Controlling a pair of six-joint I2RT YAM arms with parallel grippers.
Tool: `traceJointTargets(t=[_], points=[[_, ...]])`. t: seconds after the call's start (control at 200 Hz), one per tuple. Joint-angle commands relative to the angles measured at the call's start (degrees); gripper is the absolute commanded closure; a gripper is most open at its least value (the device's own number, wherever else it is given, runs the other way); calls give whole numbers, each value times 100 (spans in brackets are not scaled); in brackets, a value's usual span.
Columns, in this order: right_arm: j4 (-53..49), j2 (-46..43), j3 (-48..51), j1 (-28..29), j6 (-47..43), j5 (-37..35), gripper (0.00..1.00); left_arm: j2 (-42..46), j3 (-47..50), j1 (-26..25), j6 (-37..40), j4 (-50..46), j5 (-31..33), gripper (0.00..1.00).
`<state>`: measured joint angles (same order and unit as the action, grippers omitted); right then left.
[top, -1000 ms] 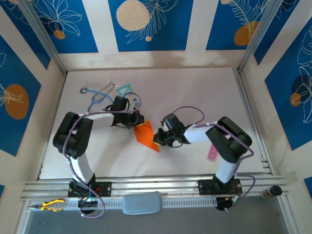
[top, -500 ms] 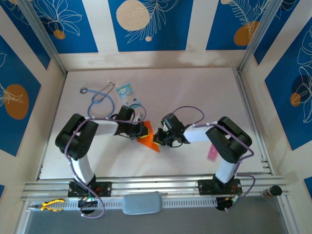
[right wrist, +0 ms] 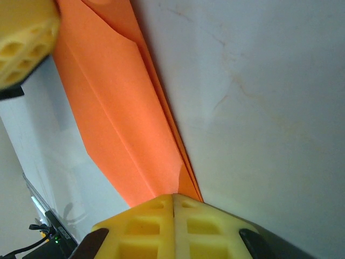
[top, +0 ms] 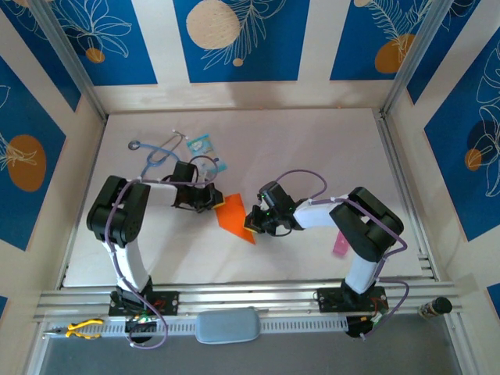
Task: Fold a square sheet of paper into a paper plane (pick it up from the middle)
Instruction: Fourth fold the wing at the center of the table.
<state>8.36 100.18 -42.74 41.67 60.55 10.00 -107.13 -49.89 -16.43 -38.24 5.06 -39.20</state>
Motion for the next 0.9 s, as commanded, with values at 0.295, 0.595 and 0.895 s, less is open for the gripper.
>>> traceJointTargets(t=[0.295,0.595,0.895], points=[[-1007,145,132,69,31,-341,99,77,-232,419,261,-252,139,100],[-1020,141,108,69,22,-342,99,596,-258,259,212,-439,10,99],[-1016,94,107,68,15,-350,99,310,-395,-353,204,-364,-174,99]])
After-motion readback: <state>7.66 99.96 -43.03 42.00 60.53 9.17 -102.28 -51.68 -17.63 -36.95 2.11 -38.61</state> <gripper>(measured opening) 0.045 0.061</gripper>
